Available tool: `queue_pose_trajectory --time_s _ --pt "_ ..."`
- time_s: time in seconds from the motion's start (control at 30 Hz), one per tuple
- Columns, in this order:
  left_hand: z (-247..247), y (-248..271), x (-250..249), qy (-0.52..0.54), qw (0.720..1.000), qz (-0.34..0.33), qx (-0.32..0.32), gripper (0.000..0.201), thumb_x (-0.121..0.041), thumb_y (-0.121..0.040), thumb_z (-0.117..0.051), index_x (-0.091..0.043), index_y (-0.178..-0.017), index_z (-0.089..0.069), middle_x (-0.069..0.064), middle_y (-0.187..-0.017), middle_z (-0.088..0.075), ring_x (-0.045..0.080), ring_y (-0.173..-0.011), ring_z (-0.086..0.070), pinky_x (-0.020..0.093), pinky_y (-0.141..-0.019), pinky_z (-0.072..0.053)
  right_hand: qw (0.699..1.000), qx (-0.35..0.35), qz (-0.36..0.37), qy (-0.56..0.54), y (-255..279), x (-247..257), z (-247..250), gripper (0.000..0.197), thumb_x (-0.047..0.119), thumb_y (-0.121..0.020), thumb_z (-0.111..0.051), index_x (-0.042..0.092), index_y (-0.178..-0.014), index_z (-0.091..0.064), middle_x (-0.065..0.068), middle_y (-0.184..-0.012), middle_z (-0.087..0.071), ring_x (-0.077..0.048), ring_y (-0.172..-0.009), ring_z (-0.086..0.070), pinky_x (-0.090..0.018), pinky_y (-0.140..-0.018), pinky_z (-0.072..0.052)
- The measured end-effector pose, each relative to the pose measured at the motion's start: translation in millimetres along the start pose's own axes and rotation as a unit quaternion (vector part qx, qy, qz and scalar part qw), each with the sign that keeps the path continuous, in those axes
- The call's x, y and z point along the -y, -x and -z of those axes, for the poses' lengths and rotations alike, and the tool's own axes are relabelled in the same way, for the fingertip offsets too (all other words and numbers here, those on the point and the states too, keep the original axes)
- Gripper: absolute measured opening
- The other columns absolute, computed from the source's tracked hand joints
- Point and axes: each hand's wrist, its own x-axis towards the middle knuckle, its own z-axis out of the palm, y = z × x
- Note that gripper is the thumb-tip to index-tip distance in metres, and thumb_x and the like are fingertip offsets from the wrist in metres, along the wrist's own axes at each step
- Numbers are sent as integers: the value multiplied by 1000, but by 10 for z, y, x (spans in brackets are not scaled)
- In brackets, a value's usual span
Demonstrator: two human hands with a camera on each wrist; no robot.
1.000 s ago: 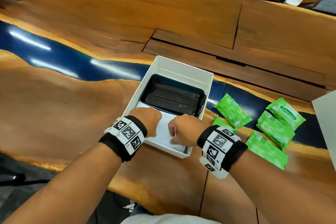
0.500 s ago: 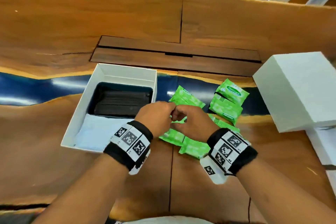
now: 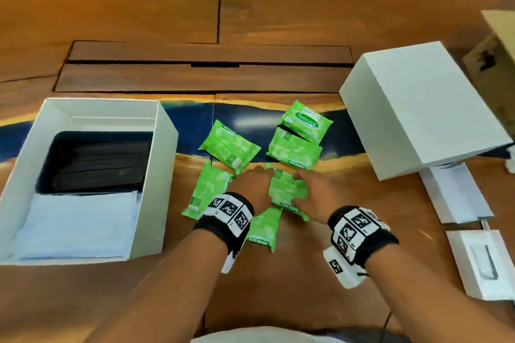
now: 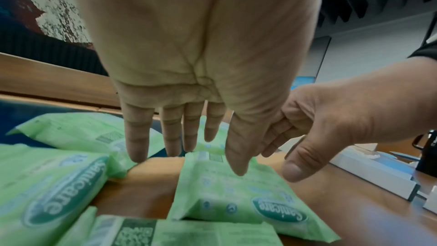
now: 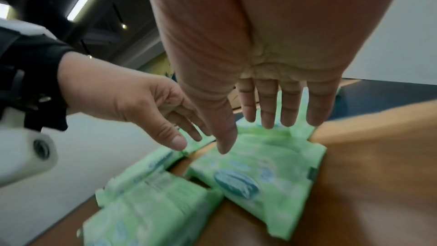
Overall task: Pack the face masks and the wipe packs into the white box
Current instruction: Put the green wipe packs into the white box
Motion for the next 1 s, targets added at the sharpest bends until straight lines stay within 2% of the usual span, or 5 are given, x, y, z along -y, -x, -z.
queue_pose_trajectory --time_s 0.27,0.57,0.73,0.9,1.0 --pt "-147 -359 -95 -47 998 19 38 77 -20 -79 -72 -22 -145 -32 13 -138 -42 36 -123 -50 49 -97 -46 987 32 63 142 -127 -260 -223 91 38 -73 -74 17 -147 -25 0 -146 -36 -23 -131 -32 -35 -104 -36" --pt "-158 -393 -130 -101 995 13 24 84 -36 -72 -79 -19 -140 -33 10 -140 -36 32 -124 -46 45 -92 -47 993 77 41 74 -272 -163 -96 67 33 -65 -75 16 -124 -46 -4 -117 -52 -24 -111 -48 -34 -88 -46" --pt "78 -279 -75 -94 996 -12 4 91 -47 -69 -76 -23 -143 -28 1 -146 -34 26 -134 -34 53 -103 -35 994 93 38 -36 -279 -13 169 51 24 -59 -77 16 -103 -53 -3 -99 -61 -21 -92 -59 -31 -75 -51" --pt "396 -51 -42 -123 988 -49 -85 81 -30 -79 -70 -22 -148 -27 0 -150 -34 22 -140 -29 52 -107 -33 983 112 29 -142 -238 323 547 49 11 -69 -77 17 -113 -55 6 -95 -65 -4 -81 -61 -10 -64 -49" --pt "584 83 50 -120 983 -59 -123 67 -23 -82 -64 -26 -143 -37 -2 -138 -48 22 -132 -42 44 -97 -42 974 127 39 -181 -223 538 691 42 13 -74 -75 21 -112 -58 -1 -102 -68 -13 -89 -65 -21 -79 -53"
